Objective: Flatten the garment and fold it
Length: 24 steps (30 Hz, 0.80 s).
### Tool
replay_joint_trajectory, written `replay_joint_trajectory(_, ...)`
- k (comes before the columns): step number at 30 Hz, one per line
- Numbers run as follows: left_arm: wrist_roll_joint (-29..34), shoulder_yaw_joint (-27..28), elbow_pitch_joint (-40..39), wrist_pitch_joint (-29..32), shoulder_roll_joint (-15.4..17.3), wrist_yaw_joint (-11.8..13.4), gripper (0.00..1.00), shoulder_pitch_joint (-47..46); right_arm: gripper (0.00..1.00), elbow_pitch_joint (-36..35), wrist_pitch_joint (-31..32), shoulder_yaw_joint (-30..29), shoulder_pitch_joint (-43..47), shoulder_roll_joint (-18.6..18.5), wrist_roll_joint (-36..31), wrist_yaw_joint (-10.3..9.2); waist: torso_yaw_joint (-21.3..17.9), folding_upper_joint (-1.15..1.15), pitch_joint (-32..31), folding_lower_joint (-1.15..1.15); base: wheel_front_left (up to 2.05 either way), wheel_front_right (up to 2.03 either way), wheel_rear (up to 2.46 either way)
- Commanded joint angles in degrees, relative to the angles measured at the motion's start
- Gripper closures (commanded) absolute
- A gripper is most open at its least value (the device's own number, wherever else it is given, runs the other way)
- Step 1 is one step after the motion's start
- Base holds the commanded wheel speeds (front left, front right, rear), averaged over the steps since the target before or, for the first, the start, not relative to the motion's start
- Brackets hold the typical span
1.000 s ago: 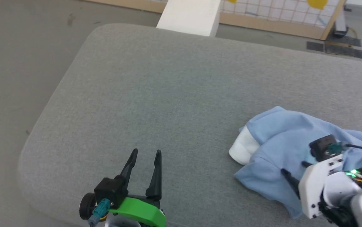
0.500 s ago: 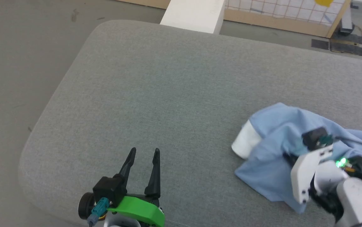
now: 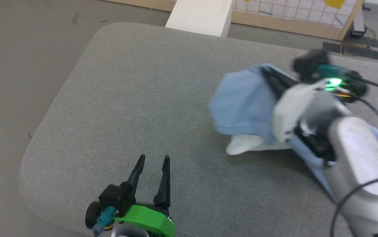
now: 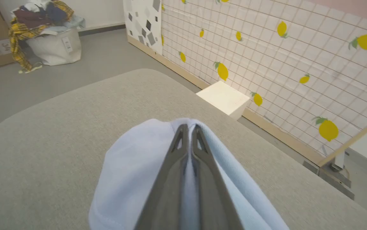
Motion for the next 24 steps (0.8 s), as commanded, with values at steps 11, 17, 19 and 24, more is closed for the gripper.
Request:
replay_joint_trajectory(11,-2.1,-2.4,0.3,-0.2,-0.1,1.0,0.00,-2.9,1.00,19.7,-6.0,13.2,0.8,10.0,-0.4,-0.06,4.8,0.00,2.9,0.00,0.00,0.00,0.00)
replay_joint_trajectory(17,-2.3,-2.2,0.7,-0.2,-0.1,1.5,0.00,-2.7,0.00,26.6,-5.6,18.0,0.8,10.4,2.1,-0.06,4.6,0.00,2.2,0.00,0.00,0.00,0.00)
replay_joint_trajectory(19,-2.3,-1.9,0.9,-0.2,-0.1,1.5,0.00,-2.3,0.00,26.9,-6.0,18.3,-0.2,10.4,4.0,-0.06,3.7,0.00,1.6,0.00,0.00,0.00,0.00)
replay_joint_trajectory(24,-1.9,-1.3,1.1,-0.2,-0.1,1.2,0.00,-1.8,0.00,23.6,-5.3,16.8,-3.7,9.9,10.4,-0.06,1.4,0.00,0.3,0.00,0.00,0.00,0.00)
